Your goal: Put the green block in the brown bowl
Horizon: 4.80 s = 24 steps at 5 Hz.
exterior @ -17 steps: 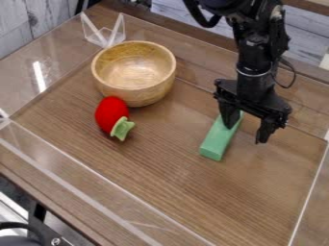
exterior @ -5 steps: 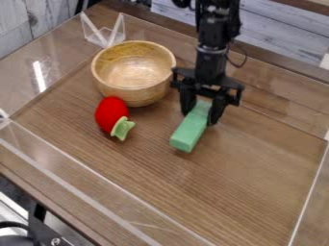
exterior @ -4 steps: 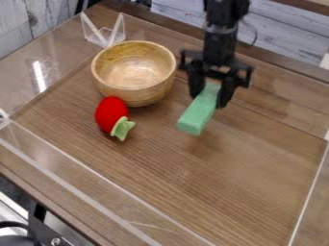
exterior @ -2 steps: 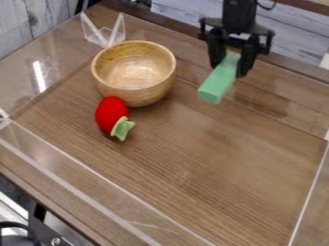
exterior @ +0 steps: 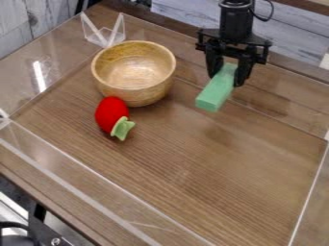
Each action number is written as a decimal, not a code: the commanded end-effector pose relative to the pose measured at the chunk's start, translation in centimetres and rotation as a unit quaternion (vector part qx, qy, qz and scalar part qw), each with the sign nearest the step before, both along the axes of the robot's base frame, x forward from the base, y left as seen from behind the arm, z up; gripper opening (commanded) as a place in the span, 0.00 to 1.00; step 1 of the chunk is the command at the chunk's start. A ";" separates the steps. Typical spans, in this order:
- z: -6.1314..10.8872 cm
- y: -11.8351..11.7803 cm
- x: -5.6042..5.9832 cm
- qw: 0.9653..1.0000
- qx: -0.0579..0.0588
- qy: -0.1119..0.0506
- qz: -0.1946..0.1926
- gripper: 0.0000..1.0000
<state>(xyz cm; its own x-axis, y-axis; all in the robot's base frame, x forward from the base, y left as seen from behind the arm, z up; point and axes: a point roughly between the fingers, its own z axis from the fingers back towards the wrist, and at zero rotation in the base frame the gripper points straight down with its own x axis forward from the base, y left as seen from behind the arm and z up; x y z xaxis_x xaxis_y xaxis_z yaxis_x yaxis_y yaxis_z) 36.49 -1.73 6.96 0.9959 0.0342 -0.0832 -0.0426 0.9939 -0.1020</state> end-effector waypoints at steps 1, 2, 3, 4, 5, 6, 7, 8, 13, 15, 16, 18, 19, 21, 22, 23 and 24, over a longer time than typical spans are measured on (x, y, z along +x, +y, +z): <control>3.9 0.9 0.8 0.999 -0.003 -0.045 0.020 0.00; 4.1 1.5 0.7 0.998 -0.005 -0.050 0.049 0.00; 4.4 2.2 0.5 0.995 -0.008 -0.056 0.079 0.00; 5.2 3.4 0.3 0.992 -0.011 -0.066 0.111 0.00; 6.0 4.7 0.5 0.988 -0.013 -0.073 0.136 0.00; 6.8 6.4 0.7 0.984 -0.015 -0.079 0.157 0.00; 6.9 9.2 -0.1 0.984 -0.015 -0.084 0.158 0.00; 6.1 12.6 -0.8 0.984 -0.008 -0.084 0.159 0.00; 1.1 16.0 -2.2 0.978 -0.004 -0.052 0.202 1.00; 2.4 15.6 -1.3 0.985 -0.021 -0.055 0.165 1.00; 3.6 15.3 -0.5 0.986 -0.029 -0.054 0.153 1.00; 3.1 15.1 -1.9 0.985 -0.034 -0.044 0.163 1.00; 3.6 15.1 -2.5 0.984 -0.038 -0.045 0.167 1.00; 4.9 14.1 -2.3 0.994 -0.036 -0.037 0.101 1.00; 5.5 13.1 -2.5 0.991 -0.033 -0.033 0.122 1.00; 5.8 11.9 -2.8 0.989 -0.031 -0.025 0.143 1.00; 5.6 11.4 -2.5 0.987 -0.027 -0.017 0.155 1.00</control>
<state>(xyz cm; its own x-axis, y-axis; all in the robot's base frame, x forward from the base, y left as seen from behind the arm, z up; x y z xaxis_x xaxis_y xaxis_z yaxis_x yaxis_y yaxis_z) 33.60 9.51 9.21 0.9329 0.3236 -0.1583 -0.3482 0.9225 -0.1664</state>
